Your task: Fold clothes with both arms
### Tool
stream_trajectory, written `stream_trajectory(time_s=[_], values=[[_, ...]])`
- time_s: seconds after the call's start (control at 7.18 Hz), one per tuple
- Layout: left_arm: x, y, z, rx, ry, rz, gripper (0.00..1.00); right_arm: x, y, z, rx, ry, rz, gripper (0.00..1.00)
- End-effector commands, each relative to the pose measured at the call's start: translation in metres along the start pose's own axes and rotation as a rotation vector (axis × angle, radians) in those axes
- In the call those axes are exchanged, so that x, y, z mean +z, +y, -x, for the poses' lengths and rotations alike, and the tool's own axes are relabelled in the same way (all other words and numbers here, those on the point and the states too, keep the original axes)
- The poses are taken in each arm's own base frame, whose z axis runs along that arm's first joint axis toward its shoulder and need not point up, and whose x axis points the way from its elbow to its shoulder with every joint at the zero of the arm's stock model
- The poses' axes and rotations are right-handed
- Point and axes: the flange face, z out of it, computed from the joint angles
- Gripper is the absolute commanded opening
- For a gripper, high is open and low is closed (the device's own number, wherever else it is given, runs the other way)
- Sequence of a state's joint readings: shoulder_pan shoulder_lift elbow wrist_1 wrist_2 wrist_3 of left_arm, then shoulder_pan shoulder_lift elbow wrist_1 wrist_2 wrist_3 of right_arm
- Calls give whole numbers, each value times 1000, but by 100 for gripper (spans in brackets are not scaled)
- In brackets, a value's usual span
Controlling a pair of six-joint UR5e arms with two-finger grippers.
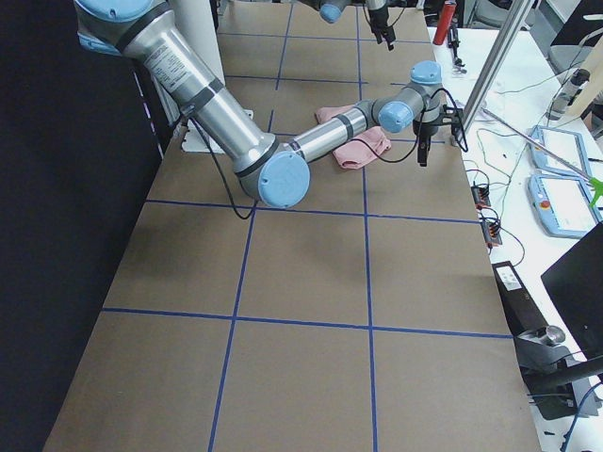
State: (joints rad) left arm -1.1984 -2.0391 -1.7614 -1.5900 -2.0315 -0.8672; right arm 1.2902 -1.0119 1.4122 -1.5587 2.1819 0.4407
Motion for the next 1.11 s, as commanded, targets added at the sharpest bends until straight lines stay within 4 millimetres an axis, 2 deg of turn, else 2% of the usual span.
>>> stream_trajectory(time_s=[0.0,0.14,0.28,0.42,0.56,0.7,0.84,0.97], values=[[-4,-4,114,228,-68,71,100,-2,59,-177,-131,-35,104,100],[1,4,163,329,-86,106,100,8,100,-242,-181,-36,162,100],[-3,5,214,400,-100,137,100,-1,137,-291,-209,-51,201,100],[-14,6,260,519,-120,165,100,-16,164,-308,-147,-64,255,100],[-28,15,313,545,-121,186,100,-31,189,-295,-116,-70,282,100],[-17,45,340,505,-91,221,100,-29,212,-294,-109,-98,273,100],[4,47,358,522,-86,203,100,-31,204,-287,-134,-133,220,100],[45,47,392,541,-88,188,100,-28,205,-290,-149,-124,182,100]])
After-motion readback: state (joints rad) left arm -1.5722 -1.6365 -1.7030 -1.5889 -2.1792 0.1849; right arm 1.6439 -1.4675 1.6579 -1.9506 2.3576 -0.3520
